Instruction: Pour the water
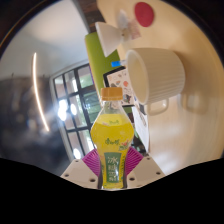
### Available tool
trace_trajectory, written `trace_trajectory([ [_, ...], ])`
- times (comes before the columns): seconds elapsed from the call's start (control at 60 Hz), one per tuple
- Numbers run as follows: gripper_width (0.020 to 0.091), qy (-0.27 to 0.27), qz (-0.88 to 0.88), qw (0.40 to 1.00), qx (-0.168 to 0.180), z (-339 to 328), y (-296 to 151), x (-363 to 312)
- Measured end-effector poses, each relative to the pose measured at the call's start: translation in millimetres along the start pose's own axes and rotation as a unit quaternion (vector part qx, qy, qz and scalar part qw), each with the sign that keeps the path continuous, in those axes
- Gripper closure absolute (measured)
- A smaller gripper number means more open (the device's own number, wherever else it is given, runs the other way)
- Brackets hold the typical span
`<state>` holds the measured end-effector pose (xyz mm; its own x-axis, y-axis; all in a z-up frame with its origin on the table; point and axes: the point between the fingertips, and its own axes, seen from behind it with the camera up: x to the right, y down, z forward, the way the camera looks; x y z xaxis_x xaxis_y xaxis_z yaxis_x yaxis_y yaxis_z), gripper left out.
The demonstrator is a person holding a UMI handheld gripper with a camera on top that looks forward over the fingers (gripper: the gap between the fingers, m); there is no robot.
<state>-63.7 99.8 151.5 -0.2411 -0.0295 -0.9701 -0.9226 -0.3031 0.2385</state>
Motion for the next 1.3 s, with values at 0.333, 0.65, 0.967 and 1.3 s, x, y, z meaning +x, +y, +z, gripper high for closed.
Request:
trace_trajectory([
  [0.333,0.0829,-0.076,0.173,0.981,0.038,-23,-16,-16],
  [0.65,0.0829,-0.070,-0.058,0.996,-0.021,-89,72,-66],
  [0.967,0.0829,-0.026,-0.701,0.694,0.162,-238,-29,-214],
  [1.3,0.0828,0.222,-0.753,0.608,0.119,-313,-227,-4],
])
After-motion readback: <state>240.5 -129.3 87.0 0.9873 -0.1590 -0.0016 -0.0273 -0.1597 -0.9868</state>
